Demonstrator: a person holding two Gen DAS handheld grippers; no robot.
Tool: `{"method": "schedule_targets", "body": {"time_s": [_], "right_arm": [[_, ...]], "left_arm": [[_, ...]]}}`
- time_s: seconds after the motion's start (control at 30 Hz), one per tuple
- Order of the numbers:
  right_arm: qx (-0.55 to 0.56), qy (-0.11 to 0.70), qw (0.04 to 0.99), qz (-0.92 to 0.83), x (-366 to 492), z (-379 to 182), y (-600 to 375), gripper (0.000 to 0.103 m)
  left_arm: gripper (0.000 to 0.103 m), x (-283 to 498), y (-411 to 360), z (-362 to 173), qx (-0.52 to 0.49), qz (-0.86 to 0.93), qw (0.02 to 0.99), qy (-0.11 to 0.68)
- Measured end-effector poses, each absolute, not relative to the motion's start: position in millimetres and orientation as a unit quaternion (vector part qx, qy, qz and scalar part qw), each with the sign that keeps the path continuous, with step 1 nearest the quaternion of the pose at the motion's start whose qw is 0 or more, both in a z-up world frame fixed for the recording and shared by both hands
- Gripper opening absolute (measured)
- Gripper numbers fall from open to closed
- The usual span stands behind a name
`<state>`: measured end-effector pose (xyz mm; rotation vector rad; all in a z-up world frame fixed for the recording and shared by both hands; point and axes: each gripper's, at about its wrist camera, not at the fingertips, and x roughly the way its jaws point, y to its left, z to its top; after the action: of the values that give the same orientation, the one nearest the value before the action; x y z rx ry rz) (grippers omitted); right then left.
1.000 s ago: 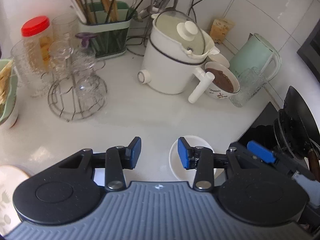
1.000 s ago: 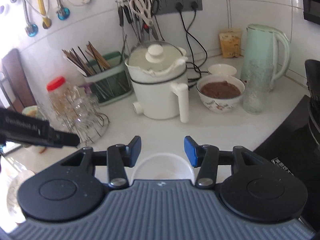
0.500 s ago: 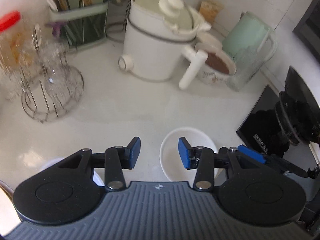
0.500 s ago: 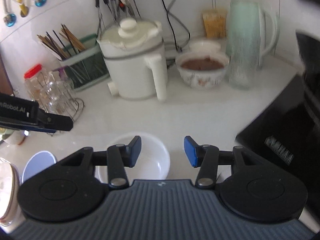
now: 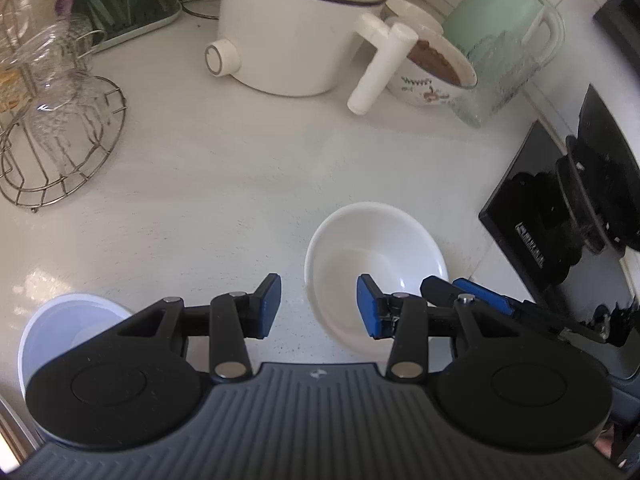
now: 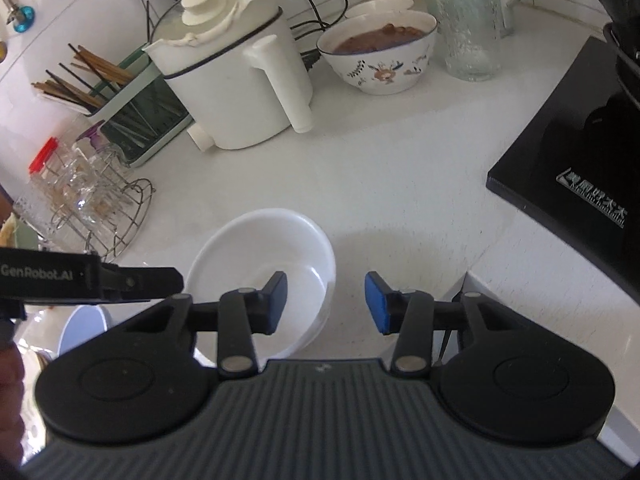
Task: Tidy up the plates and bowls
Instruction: 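Move both tools over the white ceramic bowl, then close both tools on the rim of the white ceramic bowl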
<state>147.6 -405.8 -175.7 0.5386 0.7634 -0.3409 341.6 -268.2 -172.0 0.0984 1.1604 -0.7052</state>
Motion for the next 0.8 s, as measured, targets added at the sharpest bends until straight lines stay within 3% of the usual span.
{"method": "schedule_targets", "body": {"time_s": [0.23,0.4,0.47,0.53,0.8], "right_arm": [[0.272,0.369,0.872,-0.170,148.2,-179.1,-407.9,0.031],[0.281,0.376,0.868,-0.162,151.6,-186.7,-407.0,0.020],[0.283,0.378,0.867,-0.158,152.4,-187.8,-404.6,0.018],[0.288,0.379,0.866,-0.155,152.1,-187.4,-403.3,0.016],[0.306,0.366,0.866,-0.153,145.4,-179.2,-400.4,0.016]], "left_arm": [[0.045,344.0,-277.8,-179.5,0.054,-0.320,0.772,0.546],[0.028,348.2,-275.8,-185.1,0.042,-0.315,0.770,0.553],[0.015,348.6,-273.8,-185.9,0.042,-0.316,0.768,0.555],[0.012,347.8,-271.1,-184.9,0.044,-0.313,0.769,0.555],[0.012,346.6,-260.3,-178.3,0.033,-0.321,0.764,0.559]]}}
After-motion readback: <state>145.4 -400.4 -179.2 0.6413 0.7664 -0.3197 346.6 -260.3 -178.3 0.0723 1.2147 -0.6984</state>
